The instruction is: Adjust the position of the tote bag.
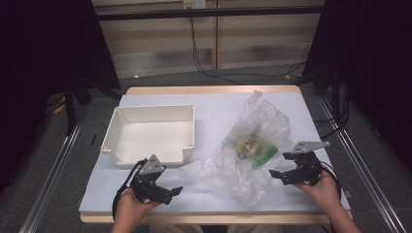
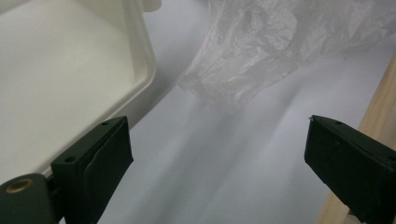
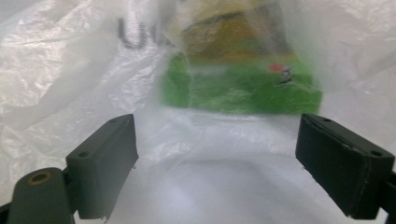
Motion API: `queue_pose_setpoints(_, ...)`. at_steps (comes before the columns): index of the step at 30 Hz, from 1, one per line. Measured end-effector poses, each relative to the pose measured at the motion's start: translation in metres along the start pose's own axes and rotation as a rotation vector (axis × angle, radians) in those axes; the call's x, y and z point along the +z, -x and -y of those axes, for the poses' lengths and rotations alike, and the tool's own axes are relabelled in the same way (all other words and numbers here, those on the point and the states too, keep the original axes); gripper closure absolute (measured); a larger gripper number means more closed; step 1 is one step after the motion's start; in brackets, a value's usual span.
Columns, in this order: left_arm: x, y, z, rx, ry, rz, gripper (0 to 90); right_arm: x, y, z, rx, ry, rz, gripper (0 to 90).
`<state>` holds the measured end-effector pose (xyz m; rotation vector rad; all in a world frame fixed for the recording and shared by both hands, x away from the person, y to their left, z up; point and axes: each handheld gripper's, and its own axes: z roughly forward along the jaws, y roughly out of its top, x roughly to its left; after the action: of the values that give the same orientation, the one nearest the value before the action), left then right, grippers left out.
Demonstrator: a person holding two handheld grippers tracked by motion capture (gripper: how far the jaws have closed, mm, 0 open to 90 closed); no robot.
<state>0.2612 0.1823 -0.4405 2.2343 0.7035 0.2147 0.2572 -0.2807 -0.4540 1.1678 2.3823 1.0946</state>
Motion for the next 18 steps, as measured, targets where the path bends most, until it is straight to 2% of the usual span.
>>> queue_pose_setpoints(1,0.003,0.0,-0.001,0.001,-0.011,0.013,7.6,-0.001,-0.001,0.0,-0.001,0.0,0.0,13.3)
queue_pose_setpoints(7,0.009,0.004,-0.003,0.014,-0.024,0.023,7.7,-0.001,-0.009,-0.002,-0.018,0.01,-0.037,16.9)
queue_pose_setpoints(8,0.011,0.006,-0.006,0.029,-0.035,0.015,8.1,0.004,-0.013,-0.003,-0.031,0.007,-0.057,18.7)
queue_pose_setpoints(11,0.014,0.007,-0.008,0.02,-0.022,0.03,8.1,0.012,-0.02,-0.007,-0.051,0.007,-0.087,20.3)
queue_pose_setpoints(14,0.017,0.008,-0.011,0.025,-0.021,0.034,8.1,0.019,-0.033,-0.011,-0.071,0.004,-0.126,24.2)
queue_pose_setpoints(16,0.019,0.009,-0.014,0.03,-0.024,0.037,8.1,0.025,-0.045,-0.014,-0.104,-0.01,-0.156,26.0)
queue_pose_setpoints(17,0.019,0.009,-0.014,0.03,-0.024,0.037,8.1,0.025,-0.045,-0.014,-0.104,-0.01,-0.156,26.0)
queue_pose_setpoints(18,0.021,0.009,-0.016,0.035,-0.022,0.038,8.1,0.033,-0.057,-0.016,-0.138,-0.053,-0.156,28.3)
